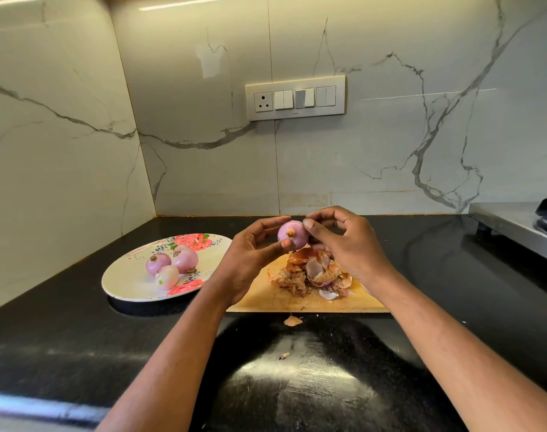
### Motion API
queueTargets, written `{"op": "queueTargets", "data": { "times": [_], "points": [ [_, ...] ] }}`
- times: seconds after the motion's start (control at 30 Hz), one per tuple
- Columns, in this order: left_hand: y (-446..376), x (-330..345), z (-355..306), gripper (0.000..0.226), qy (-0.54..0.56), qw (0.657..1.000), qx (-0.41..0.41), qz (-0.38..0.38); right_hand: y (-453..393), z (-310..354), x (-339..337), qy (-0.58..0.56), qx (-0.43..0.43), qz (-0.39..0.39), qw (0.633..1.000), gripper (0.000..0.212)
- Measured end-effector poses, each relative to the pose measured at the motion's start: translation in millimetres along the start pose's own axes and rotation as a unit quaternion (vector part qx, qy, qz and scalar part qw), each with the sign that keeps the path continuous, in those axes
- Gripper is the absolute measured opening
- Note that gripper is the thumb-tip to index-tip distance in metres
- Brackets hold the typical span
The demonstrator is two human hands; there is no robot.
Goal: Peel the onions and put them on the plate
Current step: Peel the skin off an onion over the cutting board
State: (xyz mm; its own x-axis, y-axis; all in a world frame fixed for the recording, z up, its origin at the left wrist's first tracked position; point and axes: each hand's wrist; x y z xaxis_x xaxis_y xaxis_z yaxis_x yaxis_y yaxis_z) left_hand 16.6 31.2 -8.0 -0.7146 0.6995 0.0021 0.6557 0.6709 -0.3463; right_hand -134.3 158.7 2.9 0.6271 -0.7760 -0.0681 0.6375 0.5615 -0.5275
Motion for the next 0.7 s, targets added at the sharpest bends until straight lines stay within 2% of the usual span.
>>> {"op": "queueTargets", "data": {
  "times": [0.3,0.5,0.57,0.63,0.7],
  "points": [
    [2,3,0,0.055,0.009,1.000,-0.017,0.015,1,-3,3,-0.035,0.018,-0.029,0.999,0.015],
    [3,4,-3,0.056,-0.028,0.999,-0.013,-0.009,1,-5,6,-0.025,0.029,-0.031,0.999,0.011],
    [3,4,-4,0.057,-0.017,1.000,-0.011,-0.020,-2,-6,1,0.088,-0.019,-0.040,0.995,0.004],
    [5,4,-6,0.057,-0.001,1.000,-0.009,-0.029,-1,-7,-3,0.225,-0.075,-0.014,0.971,0.010],
    [6,4,-8,0.056,0.000,0.999,-0.003,-0.037,-1,-10,-5,0.290,-0.086,0.013,0.953,0.011]
  ]
}}
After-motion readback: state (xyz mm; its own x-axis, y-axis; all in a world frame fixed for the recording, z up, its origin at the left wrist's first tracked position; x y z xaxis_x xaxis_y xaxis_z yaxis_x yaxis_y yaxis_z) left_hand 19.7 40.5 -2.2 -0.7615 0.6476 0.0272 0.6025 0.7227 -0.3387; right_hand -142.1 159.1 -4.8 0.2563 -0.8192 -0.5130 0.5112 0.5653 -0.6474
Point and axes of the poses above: each hand's wrist, its own y-axis away from the middle knuckle, its own x-axis out of the palm, z = x × y, and after that the axes turned 8 degrees about -z, right-handed
